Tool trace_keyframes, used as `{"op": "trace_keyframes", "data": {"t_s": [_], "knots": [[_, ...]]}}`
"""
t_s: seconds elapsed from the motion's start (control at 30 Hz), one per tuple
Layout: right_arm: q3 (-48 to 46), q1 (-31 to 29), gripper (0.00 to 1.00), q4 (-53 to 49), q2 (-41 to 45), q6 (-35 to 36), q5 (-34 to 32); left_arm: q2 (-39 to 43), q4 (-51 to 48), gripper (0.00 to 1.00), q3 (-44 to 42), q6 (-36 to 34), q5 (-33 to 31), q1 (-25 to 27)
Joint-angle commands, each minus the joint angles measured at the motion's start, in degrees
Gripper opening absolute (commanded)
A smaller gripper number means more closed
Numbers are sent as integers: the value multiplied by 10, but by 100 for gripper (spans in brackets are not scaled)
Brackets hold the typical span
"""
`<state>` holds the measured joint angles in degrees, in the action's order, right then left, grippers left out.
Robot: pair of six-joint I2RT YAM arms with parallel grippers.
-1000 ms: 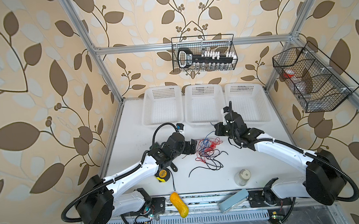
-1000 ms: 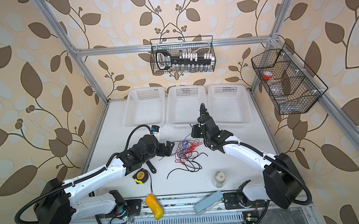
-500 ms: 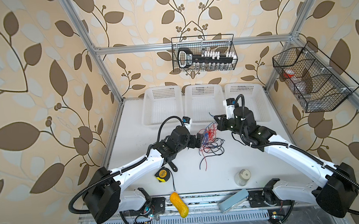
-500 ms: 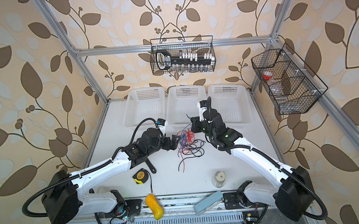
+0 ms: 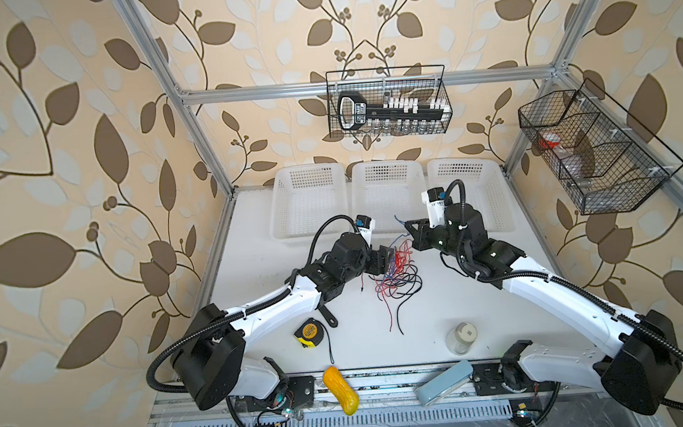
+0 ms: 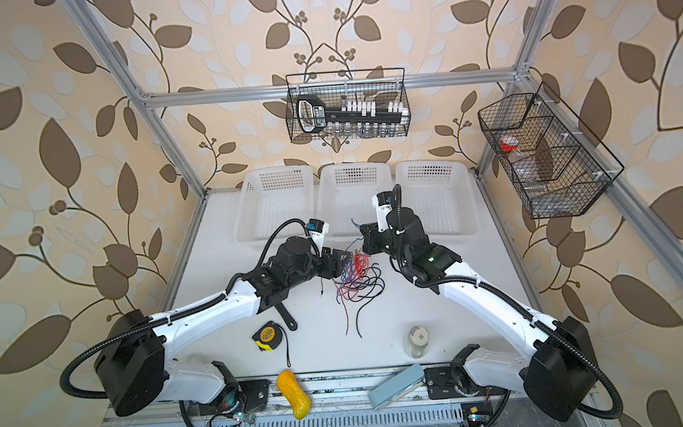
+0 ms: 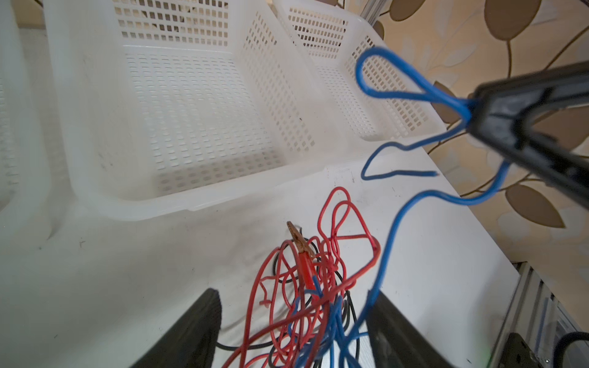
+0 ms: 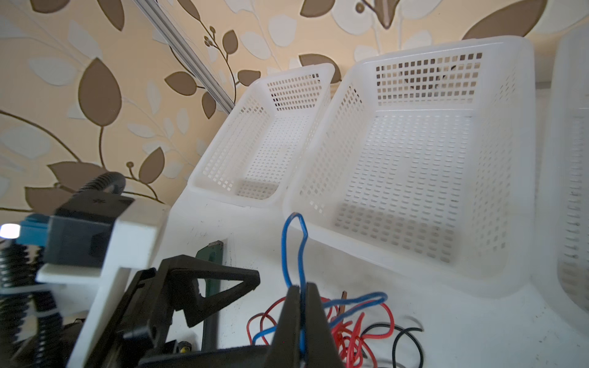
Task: Untangle the cables
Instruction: 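Grasp the lifted blue wire with the left gripper beside the right gripper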
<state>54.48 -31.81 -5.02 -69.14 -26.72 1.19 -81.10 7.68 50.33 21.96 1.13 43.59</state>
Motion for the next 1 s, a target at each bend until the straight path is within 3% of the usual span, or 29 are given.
{"op": "trace_keyframes", "data": {"t_s": [0.0, 0.13, 0.37, 0.7, 0.77, 0.97], "knots": [[19, -3, 0, 30, 3, 2, 23, -22, 2, 58, 33, 6, 0, 5], [22, -3, 0, 22, 10, 4, 3, -34, -16, 30, 40, 18, -28, 5], [-7, -3, 0, 12, 7, 13, -23, -17, 3, 0, 27, 20, -39, 5], [-45, -3, 0, 11, 15, 18, -53, -18, 10, 0, 30, 29, -38, 5], [-51, -2, 12, 11, 17, 21, -51, 7, 11, 0, 30, 25, -36, 5], [-75, -3, 25, 21, 24, 27, -30, 37, 13, 0, 26, 12, -32, 5]]}}
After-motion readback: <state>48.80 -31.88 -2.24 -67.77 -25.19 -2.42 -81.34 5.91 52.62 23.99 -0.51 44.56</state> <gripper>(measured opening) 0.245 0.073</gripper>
